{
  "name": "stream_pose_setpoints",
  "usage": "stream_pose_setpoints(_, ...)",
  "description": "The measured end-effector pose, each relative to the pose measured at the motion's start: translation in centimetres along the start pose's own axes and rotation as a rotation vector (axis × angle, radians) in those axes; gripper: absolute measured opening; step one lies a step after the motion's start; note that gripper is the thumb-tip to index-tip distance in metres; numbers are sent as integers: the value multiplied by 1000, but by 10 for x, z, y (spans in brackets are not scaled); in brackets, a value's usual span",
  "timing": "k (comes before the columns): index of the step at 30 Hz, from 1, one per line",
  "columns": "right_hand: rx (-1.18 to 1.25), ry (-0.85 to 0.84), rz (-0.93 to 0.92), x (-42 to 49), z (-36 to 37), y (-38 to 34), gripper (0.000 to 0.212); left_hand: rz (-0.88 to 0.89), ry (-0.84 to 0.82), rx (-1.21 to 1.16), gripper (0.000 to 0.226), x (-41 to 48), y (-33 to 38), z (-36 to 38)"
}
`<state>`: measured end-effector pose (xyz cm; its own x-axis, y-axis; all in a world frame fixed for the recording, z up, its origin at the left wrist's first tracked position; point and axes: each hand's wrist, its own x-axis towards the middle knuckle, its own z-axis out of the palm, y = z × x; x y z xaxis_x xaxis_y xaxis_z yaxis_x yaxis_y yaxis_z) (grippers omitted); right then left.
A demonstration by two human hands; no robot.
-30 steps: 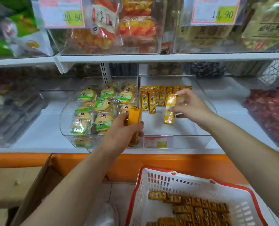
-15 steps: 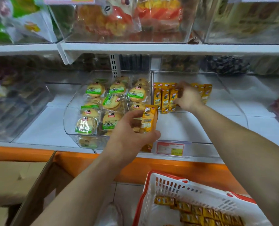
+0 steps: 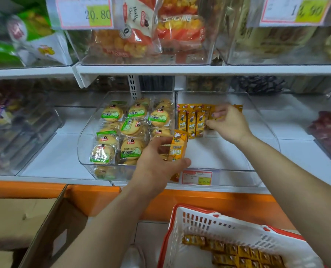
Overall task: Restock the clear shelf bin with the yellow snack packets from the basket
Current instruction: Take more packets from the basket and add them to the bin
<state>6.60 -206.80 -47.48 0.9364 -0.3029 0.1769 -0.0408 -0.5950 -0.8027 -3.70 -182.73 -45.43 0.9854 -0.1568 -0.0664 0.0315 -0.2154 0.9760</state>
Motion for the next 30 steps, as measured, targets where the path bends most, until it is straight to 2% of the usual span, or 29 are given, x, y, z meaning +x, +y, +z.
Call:
stream_pose_setpoints(3, 250, -143, -23, -57, -21, -19, 19, 17, -39, 23, 58, -3, 3, 9)
stream_pose_setpoints(6, 437, -385, 9, -103, -38, -36, 27, 46, -121, 53, 59, -11, 9, 22)
stream_pose_setpoints(8, 438, -462, -10, -122, -46, -41, 28, 84, -189, 70, 53, -17, 13, 30)
stream_pose_setpoints(10, 382, -413, -53, -134, -55, -38, 18, 104, -214, 76, 48, -20, 17, 37)
stream_pose_setpoints(13, 426, -350, 32, -146, -75, -24, 9, 74, -180, -7, 50, -21, 23, 43)
stream_pose_setpoints(18, 460, -527, 129, -162, -86, -14, 10, -20, -223, -255, 56, -19, 26, 49)
stream_pose_setpoints(21, 437, -390, 91, -160, -84, -18, 14, -30, -249, -288, 43, -18, 23, 54)
stream_pose_setpoints(23, 497, -269, 94, -157, -84, -23, 2, 6, -267, -240, 34, -18, 21, 58)
stream_pose_setpoints(26, 550, -306, 44, -154, -85, -25, 35, 60, -246, -154, 37, -19, 19, 61)
stream_pose_setpoints(30, 465, -386, -53, -149, -82, -27, 28, 127, -208, -117, 42, -18, 21, 58)
